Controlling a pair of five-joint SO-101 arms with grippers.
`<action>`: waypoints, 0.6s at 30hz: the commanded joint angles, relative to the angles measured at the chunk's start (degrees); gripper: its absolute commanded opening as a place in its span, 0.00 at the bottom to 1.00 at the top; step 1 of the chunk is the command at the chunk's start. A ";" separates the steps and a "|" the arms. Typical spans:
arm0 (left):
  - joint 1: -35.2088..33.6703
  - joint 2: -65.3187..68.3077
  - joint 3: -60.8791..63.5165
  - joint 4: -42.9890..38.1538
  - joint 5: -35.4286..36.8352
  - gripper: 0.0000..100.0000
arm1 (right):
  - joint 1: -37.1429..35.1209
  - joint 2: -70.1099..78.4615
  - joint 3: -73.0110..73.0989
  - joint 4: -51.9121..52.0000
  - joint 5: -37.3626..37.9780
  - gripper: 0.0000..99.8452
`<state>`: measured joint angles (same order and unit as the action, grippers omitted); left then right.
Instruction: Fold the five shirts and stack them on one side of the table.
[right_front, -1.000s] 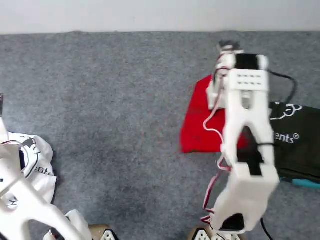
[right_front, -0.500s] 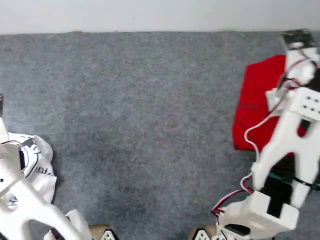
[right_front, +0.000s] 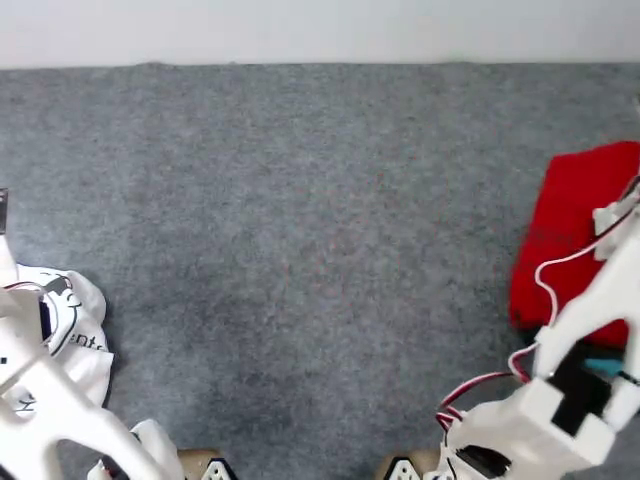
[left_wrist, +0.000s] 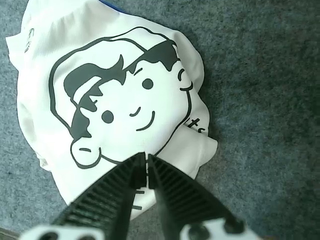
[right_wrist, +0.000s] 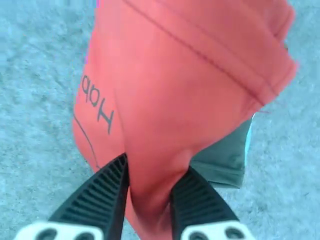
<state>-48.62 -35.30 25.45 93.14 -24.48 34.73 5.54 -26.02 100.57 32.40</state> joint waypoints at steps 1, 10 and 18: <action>-0.26 -1.49 -0.84 0.35 -0.35 0.01 | 2.59 2.33 -0.35 0.22 3.16 0.01; -0.26 -1.49 -0.84 0.35 -0.35 0.01 | 4.70 12.62 -0.44 -12.62 8.62 0.01; -0.26 -1.49 -0.84 0.35 -0.35 0.01 | 5.76 16.57 -0.62 -16.92 11.16 0.02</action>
<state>-48.62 -35.30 25.45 93.14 -24.48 39.56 22.51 -26.02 84.66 42.68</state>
